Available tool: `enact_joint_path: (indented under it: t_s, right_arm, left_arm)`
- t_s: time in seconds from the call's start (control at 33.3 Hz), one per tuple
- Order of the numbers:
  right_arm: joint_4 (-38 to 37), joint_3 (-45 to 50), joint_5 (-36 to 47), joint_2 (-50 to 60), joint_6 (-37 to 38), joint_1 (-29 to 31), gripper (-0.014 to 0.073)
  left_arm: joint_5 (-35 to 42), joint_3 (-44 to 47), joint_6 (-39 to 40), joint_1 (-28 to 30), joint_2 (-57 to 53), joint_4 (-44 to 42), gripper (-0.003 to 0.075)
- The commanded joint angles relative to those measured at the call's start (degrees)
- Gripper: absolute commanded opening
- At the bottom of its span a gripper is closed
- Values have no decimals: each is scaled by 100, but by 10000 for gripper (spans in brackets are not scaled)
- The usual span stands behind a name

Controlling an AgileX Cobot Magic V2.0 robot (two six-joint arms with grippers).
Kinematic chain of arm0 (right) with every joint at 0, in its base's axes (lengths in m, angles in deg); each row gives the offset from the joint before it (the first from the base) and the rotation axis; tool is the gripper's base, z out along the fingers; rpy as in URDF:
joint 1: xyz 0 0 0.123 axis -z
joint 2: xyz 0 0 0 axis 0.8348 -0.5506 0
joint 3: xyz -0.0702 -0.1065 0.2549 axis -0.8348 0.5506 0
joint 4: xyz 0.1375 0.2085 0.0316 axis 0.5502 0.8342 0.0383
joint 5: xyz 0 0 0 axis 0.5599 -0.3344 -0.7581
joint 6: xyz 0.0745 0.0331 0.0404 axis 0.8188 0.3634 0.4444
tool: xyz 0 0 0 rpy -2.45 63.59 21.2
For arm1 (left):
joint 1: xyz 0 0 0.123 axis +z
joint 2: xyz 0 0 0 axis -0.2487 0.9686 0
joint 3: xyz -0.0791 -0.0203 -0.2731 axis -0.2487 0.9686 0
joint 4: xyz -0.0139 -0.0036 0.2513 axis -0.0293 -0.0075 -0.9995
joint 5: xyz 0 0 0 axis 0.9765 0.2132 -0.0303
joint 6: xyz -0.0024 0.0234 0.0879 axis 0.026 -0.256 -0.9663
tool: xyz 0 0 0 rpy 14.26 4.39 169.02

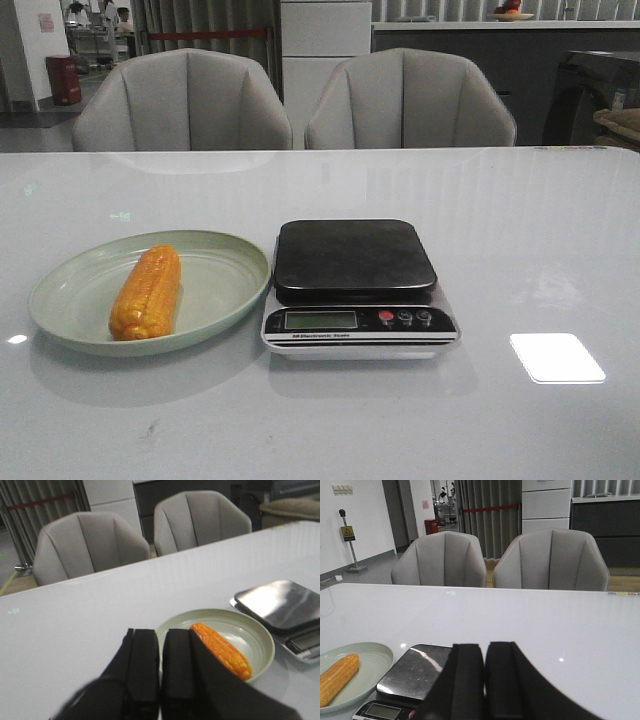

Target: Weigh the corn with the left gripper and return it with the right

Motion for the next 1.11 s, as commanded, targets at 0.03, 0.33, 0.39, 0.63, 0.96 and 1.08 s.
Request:
enact_joint_path:
  t_s: [0.03,0.33,0.39,0.63,0.96,1.08]
  right_arm:
    - [8,-166,430,-51,-78,46,156]
    - [8,-166,430,-51,-78,46,156]
    - [8,-166,430,-51,-78,46,156]
    - [8,-166,430,-51,-78,46,156]
    - [8,-166,430,-51,-78,46,156]
    - [8,-166,430,-51,-78,46,156]
  left_arm:
    - [1391,243,5,482,-108,501,115]
    - [1869,916,185,1266,-108,776,115]
    - [1667,917,185,1341,-119,776,115]
    - [1723,917,185,1377,-119,871,115]
    - [1712,917,185,1402,-119,871,115]
    - [1712,917,185,1402,-119,871,115]
